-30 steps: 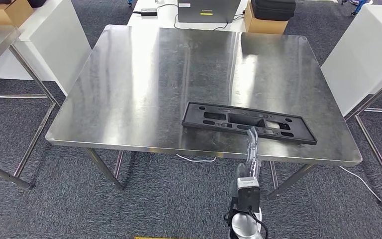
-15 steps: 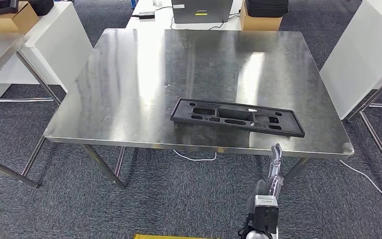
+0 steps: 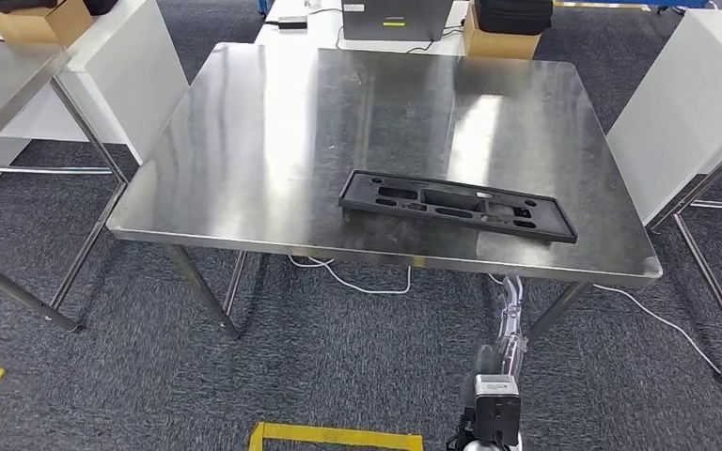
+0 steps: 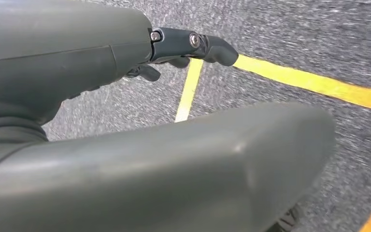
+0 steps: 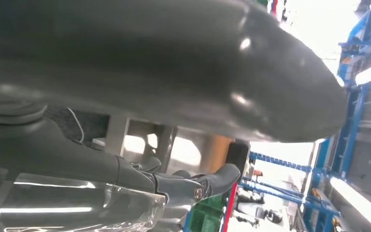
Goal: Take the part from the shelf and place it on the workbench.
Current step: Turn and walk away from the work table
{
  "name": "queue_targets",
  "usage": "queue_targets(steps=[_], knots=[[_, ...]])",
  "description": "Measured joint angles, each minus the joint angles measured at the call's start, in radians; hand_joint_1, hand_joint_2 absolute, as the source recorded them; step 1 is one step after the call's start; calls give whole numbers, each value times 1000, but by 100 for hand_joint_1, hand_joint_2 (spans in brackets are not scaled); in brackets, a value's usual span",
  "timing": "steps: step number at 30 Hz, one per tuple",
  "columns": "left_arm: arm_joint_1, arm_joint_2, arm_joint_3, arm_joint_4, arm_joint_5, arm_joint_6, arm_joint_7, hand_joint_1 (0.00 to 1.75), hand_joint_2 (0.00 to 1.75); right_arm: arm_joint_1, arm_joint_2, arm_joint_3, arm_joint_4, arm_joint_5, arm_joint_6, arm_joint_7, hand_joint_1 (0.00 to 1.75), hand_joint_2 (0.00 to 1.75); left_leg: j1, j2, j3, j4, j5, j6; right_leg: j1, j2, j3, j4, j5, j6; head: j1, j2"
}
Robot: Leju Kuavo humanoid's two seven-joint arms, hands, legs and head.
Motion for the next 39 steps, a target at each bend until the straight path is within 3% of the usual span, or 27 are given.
queue_targets(steps=[2, 3, 4, 5, 7, 8, 10, 11, 13, 14, 16, 18, 19, 20, 21, 22, 24, 25, 28, 29, 31, 33, 34, 35, 36, 37, 39], knots=[[0, -3, 0, 0, -4, -2, 2, 0, 0, 4, -1, -1, 2, 2, 3, 0, 0, 0, -2, 1, -29, 1, 22, 5, -3, 6, -42, 136, -96, -7, 3, 0], [1, -3, 0, 0, -8, -3, 3, 0, 0, 5, -2, -2, 7, 5, 7, 2, 0, 0, -3, 1, -44, 2, 34, 5, -5, 7, -54, 201, -127, -3, 3, 0], [1, -4, 0, 0, -12, -4, 3, 0, 0, 6, -2, -4, 16, 9, 12, 4, 0, 0, -3, 1, -58, 3, 45, 3, -6, 7, -50, 238, -137, 6, 3, 0], [2, -4, 0, 0, -16, -4, 3, 0, 0, 6, -2, -6, 28, 12, 18, 6, 0, 0, -3, 1, -70, 3, 56, 1, -9, 7, -28, 239, -128, 18, 3, 0], [2, -5, 0, 0, -20, -7, 3, 0, 0, 6, -2, -8, 55, 17, 28, 8, 0, 0, -3, -1, -89, 7, 75, -7, -14, 8, 74, 118, -88, 37, 4, 0], [2, -5, 0, 0, -20, -7, 3, 0, 0, 4, -1, -9, 66, 18, 31, 8, 0, 0, -5, -3, -99, 11, 83, -12, -15, 9, 136, 31, -81, 38, 4, 0], [2, -6, 0, 0, -21, -8, 2, 0, 0, 1, 0, -10, 84, 23, 35, 11, 0, 0, -10, -5, -111, 19, 97, -24, -12, 14, 204, -81, -85, 29, 2, 0], [2, -6, 0, 0, -24, -8, 2, 0, 0, -3, 1, -11, 96, 32, 36, 19, 0, 0, -11, -5, -114, 22, 103, -28, -9, 16, 208, -96, -89, 23, 1, 0], [4, -5, 0, 0, -30, -7, 0, 0, 0, -18, 5, -13, 151, 55, 38, 46, 0, 0, -7, -6, -122, 28, 104, -38, -16, 14, 191, -92, -78, 5, -2, 0], [6, -5, -1, 0, -34, -7, -1, 0, 0, -30, 9, -14, 193, 63, 38, 59, 0, 0, -3, -6, -130, 42, 83, -43, -20, 11, 183, -92, -70, -8, -3, 0], [7, -5, -2, 0, -41, -8, 1, 0, 0, -70, 20, -19, 319, 54, 37, 72, 0, 0, 4, -6, -157, 127, -12, -55, -23, 7, 160, -91, -48, -27, -5, 0], [7, -5, -4, 0, -48, -7, 7, 0, 0, -121, 29, -33, 488, 24, 39, 87, 0, 0, 9, -6, -189, 262, -101, -66, -20, 5, 137, -90, -26, -30, -7, 0], [7, -5, -6, 0, -50, -6, 12, 0, 0, -147, 30, -43, 581, 10, 40, 109, 0, 0, 12, -5, -192, 308, -111, -70, -20, 3, 126, -88, -15, -28, -7, 0], [6, -5, -8, 0, -51, -5, 16, 0, 0, -171, 31, -54, 672, 4, 40, 144, 0, 0, 16, -5, -180, 324, -98, -73, -20, 1, 114, -85, -6, -23, -7, 0], [6, -5, -12, 0, -52, -4, 19, 0, 0, -191, 31, -63, 754, 1, 42, 191, 0, 0, 20, -5, -150, 300, -71, -74, -21, -1, 102, -81, 0, -18, -7, 0], [6, -5, -14, 0, -53, -3, 21, 0, 0, -207, 30, -72, 827, 2, 47, 250, 0, 0, 24, -5, -101, 240, -44, -75, -22, -2, 91, -75, 6, -13, -7, 0], [5, -5, -17, 0, -61, -2, 24, 0, 0, -227, 26, -85, 947, 11, 59, 392, 0, 0, 26, -8, -3, 98, -33, -73, -22, -4, 75, -65, 14, 0, -6, 0], [5, -5, -18, 0, -67, 0, 25, 0, 0, -231, 22, -90, 1000, 15, 66, 468, 0, 0, 24, -10, 24, 51, -39, -69, -21, -6, 70, -62, 20, 7, -6, 0], [5, -5, -27, 0, -87, 7, 36, 0, 0, -221, 7, -106, 1126, 18, 78, 694, 0, 0, 14, -10, 19, 26, -33, -46, -17, -7, 61, -62, 36, 32, -4, 0], [5, -5, -30, 0, -91, 8, 40, 0, 0, -213, 1, -110, 1157, 20, 79, 757, 0, 0, 12, -9, 10, 25, -23, -35, -17, -5, 52, -52, 25, 35, -5, 0], [4, -7, -36, 0, -97, 12, 45, 0, 0, -193, -10, -114, 1206, 28, 78, 852, 0, 0, 11, -4, -16, 21, 0, -15, -15, 1, 22, 16, -45, 23, 0, 0], [4, -7, -42, 0, -103, 14, 51, 0, 0, -183, -16, -115, 1245, 39, 75, 893, 0, 0, 5, 0, -47, 22, 22, -5, -14, 5, -17, 147, -137, 6, 6, 0], [4, -8, -45, 0, -106, 15, 55, 0, 0, -182, -18, -116, 1260, 48, 74, 901, 0, 0, 1, 2, -64, 22, 34, -2, -13, 6, -26, 204, -160, 6, 7, 0], [4, -9, -47, 0, -108, 16, 58, 0, 0, -181, -19, -115, 1273, 57, 74, 907, 0, 0, -2, 4, -80, 23, 47, -1, -11, 7, -21, 238, -162, 12, 7, 0], [4, -10, -48, 0, -109, 17, 61, 0, 0, -180, -19, -115, 1282, 64, 73, 911, 0, 0, -5, 5, -94, 23, 60, -1, -10, 8, 4, 233, -142, 21, 7, 0], [4, -11, -49, 0, -111, 18, 63, 0, 0, -180, -20, -114, 1288, 69, 73, 914, 0, 0, -8, 5, -106, 23, 72, -2, -7, 8, 49, 190, -118, 27, 8, 0], [2, -14, -50, 0, -113, 19, 65, 0, 0, -182, -20, -114, 1296, 74, 72, 916, 0, 0, -14, 4, -126, 26, 97, -7, 0, 8, 172, 30, -98, 22, 8, 0]])
